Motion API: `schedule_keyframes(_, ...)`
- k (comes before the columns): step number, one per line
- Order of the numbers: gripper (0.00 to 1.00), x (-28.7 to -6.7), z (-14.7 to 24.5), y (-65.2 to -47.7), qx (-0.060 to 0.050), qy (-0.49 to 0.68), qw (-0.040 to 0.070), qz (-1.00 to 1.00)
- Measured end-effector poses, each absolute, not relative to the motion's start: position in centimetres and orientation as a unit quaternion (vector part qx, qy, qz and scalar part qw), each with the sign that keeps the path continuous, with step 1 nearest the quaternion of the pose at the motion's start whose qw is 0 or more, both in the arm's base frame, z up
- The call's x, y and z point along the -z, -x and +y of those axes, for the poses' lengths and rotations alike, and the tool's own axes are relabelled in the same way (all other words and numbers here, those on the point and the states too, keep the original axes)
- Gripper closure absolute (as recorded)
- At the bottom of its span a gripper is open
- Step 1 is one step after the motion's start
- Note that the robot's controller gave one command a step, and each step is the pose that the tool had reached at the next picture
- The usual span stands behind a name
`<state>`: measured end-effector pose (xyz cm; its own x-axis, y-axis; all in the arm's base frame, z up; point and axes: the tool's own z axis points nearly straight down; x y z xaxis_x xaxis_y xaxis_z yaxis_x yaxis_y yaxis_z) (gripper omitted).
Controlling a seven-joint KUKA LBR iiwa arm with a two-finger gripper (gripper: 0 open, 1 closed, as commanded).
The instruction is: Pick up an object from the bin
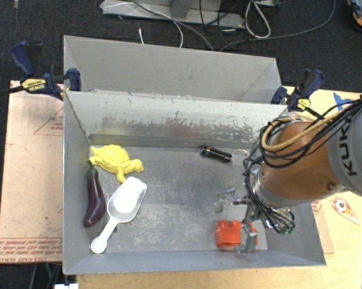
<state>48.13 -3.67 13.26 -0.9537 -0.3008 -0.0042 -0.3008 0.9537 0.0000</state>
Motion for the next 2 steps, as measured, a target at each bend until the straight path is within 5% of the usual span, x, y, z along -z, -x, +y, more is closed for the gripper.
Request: schedule_keyframes(2, 0.0, -7.2, -5.4, -48.7, 0.001, 0.175, 0.017, 0.984)
